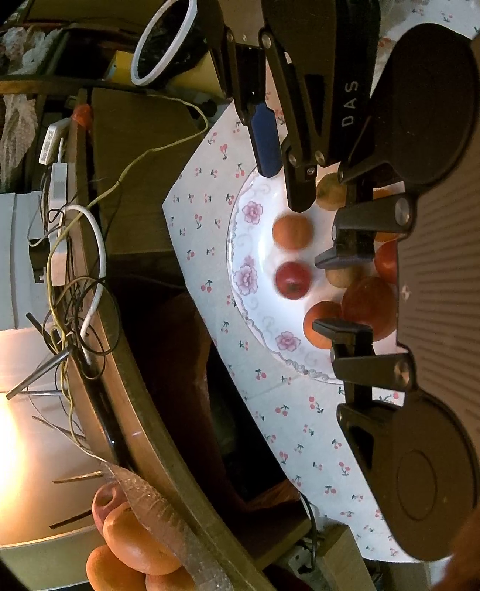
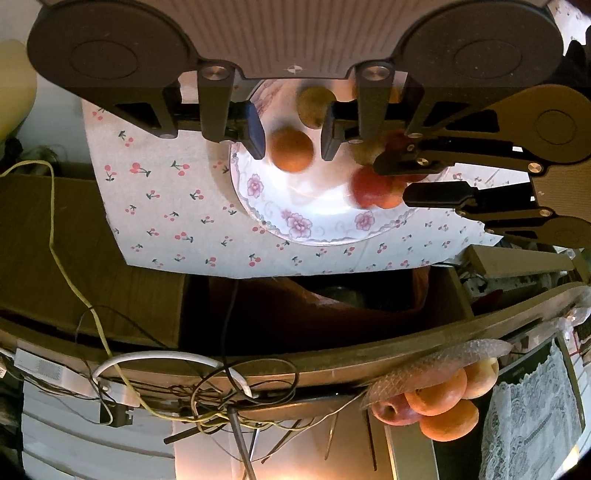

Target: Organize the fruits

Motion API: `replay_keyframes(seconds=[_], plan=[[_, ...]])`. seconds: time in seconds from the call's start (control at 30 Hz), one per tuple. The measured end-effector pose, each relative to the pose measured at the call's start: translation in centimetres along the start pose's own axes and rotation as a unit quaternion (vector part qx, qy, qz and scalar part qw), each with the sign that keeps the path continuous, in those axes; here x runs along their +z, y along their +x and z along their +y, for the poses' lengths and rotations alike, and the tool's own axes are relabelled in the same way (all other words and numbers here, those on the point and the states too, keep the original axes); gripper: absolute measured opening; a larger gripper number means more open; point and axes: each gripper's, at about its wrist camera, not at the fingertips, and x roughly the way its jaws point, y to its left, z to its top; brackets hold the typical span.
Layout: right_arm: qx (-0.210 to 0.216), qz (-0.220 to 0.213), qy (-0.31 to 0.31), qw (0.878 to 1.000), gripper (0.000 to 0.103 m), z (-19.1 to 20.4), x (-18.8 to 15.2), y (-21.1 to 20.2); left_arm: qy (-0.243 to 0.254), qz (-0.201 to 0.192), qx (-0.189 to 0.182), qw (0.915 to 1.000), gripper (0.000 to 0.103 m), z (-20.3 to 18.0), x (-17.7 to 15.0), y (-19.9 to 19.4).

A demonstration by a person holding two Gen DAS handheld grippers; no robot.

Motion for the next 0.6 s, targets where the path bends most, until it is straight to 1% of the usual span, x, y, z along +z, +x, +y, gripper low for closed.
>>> replay_keyframes(seconds=[0.2, 0.3, 0.37, 0.43, 0.6], plan=[[-0.006, -0.006, 0.003, 1.000, 0.039, -0.2, 0.0, -0.3, 0.002, -0.005, -0.002, 1.0000, 0.038, -0.1, 0.1, -0.6], [-0.010, -0.010, 0.006, 1.000, 0.042, -0.3, 0.0, -0.8, -0.001, -0.009, -0.001, 1.0000, 0.038, 0.0, -0.2, -1.5], [-0.012, -0.012, 0.007, 1.000, 0.042, -0.2, -0.2, -1.4, -0.006, -0.011, 0.002, 0.9999, 0.039, 0.0, -0.4, -2.2], [-0.014, -0.011, 0.010, 1.000, 0.042, 0.1, -0.4, -2.1, -0.012, -0.013, 0.005, 0.9998, 0.043, 0.0, -0.7, -3.0], [-0.011, -0.010, 0.009, 1.000, 0.042, 1.0, -1.2, -3.6, -0.022, -0.019, 0.007, 0.9996, 0.045, -0.6, -1.4, -4.4]])
